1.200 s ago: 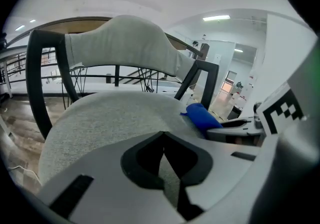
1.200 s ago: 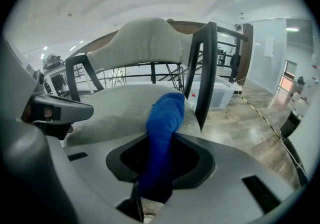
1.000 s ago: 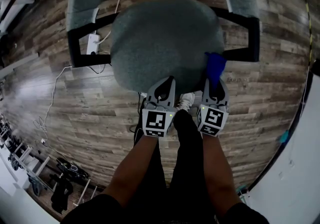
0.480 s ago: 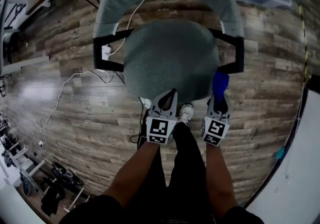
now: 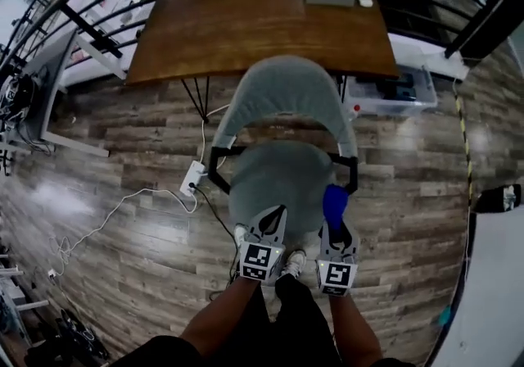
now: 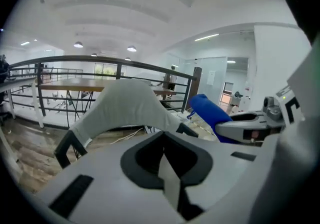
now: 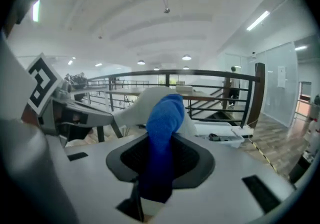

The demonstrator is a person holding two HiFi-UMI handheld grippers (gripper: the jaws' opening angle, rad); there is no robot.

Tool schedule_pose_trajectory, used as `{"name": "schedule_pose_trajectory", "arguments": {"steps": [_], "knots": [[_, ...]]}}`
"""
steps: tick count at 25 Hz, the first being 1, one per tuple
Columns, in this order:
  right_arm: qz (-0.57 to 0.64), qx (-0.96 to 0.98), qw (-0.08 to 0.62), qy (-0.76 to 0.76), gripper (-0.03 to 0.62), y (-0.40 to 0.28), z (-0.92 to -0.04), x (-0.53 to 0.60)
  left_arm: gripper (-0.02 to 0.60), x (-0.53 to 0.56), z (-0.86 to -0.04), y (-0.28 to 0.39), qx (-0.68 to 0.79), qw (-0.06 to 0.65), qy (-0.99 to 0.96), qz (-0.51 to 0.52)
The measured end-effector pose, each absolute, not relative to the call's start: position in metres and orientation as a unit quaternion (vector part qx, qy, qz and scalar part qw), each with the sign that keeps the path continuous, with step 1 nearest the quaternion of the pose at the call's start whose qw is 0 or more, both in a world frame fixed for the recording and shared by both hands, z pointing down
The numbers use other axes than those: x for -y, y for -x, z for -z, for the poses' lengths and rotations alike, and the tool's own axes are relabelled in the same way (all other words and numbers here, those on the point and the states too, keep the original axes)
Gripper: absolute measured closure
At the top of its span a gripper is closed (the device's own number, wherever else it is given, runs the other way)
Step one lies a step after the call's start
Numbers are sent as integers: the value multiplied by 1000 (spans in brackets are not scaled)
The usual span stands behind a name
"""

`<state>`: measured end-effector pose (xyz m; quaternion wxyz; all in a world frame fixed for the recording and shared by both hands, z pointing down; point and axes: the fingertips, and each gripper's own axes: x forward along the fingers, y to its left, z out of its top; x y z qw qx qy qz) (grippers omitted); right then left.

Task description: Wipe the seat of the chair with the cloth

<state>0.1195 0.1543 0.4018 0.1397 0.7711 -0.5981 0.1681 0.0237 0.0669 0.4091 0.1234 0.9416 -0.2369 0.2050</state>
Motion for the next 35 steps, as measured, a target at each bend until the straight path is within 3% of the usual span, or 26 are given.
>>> {"name": "schedule_pose_trajectory", "arguments": {"steps": [3, 12, 21, 35], "knots": [[-129, 625, 102, -763, 480, -114, -341, -130, 575, -53, -365, -22, 235, 103, -948, -188], [-75, 642, 78, -759, 480, -86, -239, -160, 575, -76, -257, 17, 255, 84, -952, -145], [25, 642, 42, -765, 480, -83, -147, -160, 575, -76, -138, 11, 250, 22, -967, -51], [62, 634, 25, -771, 480, -80, -109, -179, 575, -104, -104, 16, 241, -15, -970, -25]]}}
